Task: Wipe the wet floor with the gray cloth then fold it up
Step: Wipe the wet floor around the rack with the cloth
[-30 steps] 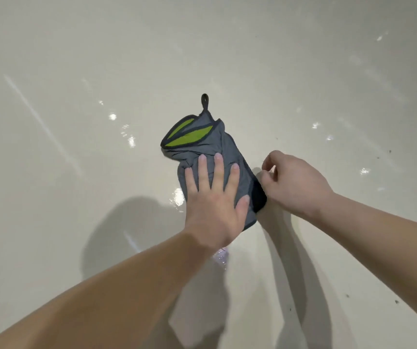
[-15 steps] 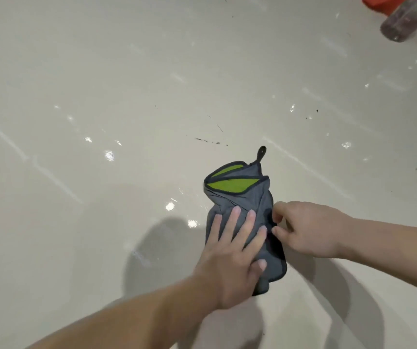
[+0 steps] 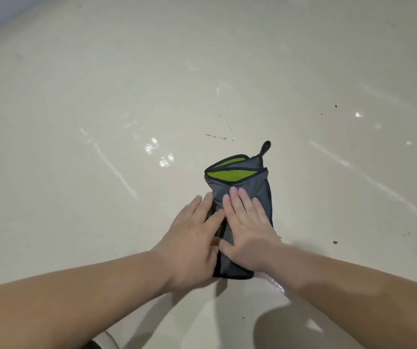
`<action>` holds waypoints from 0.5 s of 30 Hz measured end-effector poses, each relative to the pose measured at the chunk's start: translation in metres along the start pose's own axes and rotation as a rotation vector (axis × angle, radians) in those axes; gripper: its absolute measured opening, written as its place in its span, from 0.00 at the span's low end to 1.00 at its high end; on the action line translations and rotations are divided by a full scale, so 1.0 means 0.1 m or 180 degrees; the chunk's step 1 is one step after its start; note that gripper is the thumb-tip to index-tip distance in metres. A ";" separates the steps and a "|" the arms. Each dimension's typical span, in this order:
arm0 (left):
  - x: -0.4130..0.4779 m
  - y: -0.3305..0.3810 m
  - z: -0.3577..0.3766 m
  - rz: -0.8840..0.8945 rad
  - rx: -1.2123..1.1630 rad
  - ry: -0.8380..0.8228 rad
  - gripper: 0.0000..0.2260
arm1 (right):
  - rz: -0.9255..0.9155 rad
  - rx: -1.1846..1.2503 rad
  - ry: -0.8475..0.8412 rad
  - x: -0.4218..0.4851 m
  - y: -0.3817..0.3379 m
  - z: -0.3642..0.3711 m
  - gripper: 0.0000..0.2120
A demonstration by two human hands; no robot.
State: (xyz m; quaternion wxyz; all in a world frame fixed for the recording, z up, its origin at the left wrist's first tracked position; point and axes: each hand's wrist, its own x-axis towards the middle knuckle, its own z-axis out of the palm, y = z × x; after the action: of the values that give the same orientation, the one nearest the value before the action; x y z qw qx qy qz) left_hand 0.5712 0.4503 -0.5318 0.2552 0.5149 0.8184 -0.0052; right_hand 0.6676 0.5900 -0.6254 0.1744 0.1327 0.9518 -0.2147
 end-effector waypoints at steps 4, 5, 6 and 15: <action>0.05 0.34 -0.35 0.0018 0.0403 -0.0447 0.31 | 0.0193 -0.0098 0.0101 -0.04 0.32 -0.08 0.46; 0.12 0.42 -0.42 -0.0014 0.0423 -0.0522 0.31 | 0.0297 -0.0086 0.0147 -0.09 0.46 -0.13 0.46; 0.22 0.50 -0.48 -0.0023 0.0437 -0.0569 0.30 | 0.0399 -0.0052 0.0224 -0.17 0.61 -0.17 0.46; 1.43 1.51 -0.38 0.0395 0.1066 -0.0675 0.28 | 0.1442 0.0252 0.0604 -1.26 1.91 -0.27 0.47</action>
State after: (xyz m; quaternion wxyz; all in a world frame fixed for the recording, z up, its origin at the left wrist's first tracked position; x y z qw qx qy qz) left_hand 0.6348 0.6523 -0.5208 0.2506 0.5961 0.7413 -0.1797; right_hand 0.8365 0.7471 -0.6228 0.1227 0.3689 0.9007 -0.1938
